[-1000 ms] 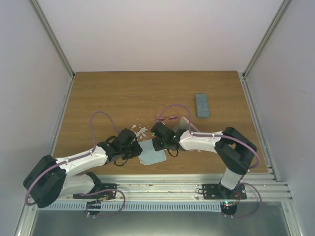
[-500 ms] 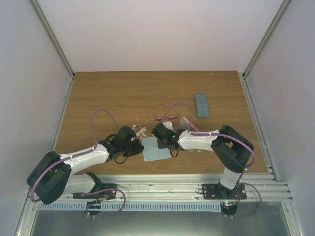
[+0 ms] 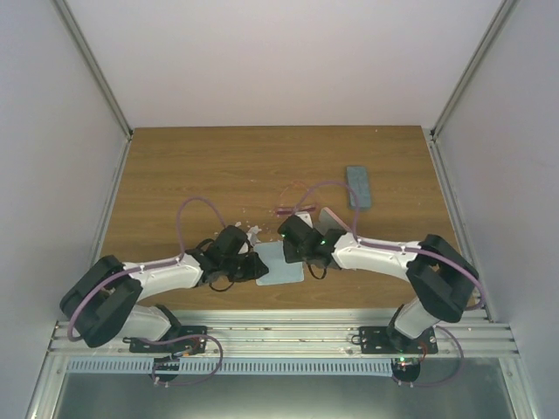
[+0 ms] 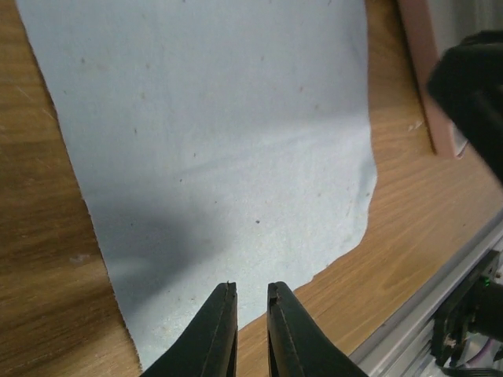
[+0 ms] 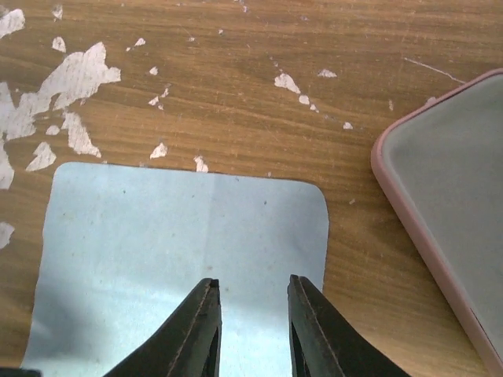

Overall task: Organize the sunglasses
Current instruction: Adjust the glasses cleaning cloth at the center of the board.

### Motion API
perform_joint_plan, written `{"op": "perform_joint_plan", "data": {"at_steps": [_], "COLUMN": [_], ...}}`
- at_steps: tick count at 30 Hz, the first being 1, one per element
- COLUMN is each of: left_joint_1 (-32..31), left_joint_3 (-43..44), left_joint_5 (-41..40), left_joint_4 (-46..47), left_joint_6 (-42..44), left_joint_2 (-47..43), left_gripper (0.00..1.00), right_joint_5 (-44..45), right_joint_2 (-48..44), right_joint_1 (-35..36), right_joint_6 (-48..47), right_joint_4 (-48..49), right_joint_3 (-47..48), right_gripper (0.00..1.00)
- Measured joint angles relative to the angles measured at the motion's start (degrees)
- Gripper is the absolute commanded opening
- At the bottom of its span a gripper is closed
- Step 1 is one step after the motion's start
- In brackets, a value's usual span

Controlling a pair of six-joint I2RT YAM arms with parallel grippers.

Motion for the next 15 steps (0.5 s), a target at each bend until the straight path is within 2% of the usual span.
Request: {"op": "perform_joint_plan", "data": {"at_steps": [8, 15], "left_joint_1": [-4.0, -7.0], "left_joint_3": [-0.6, -3.1], "left_joint_5": [-3.0, -5.7], "left_joint_4": [-3.1, -6.5], "left_joint_6": [-2.0, -5.4], "left_joint_2": [1.8, -3.1], "left_gripper": [0.13, 0.13], "right_joint_5": [-2.4, -3.9], "right_joint_2": [-3.7, -5.2], "right_joint_1": [0.0, -0.1], "right_joint_6": [0.5, 1.4], "right_joint_4": [-0.5, -1.2], "right_joint_3": [-5.4, -7.4], "right_gripper": [0.25, 0.25]}}
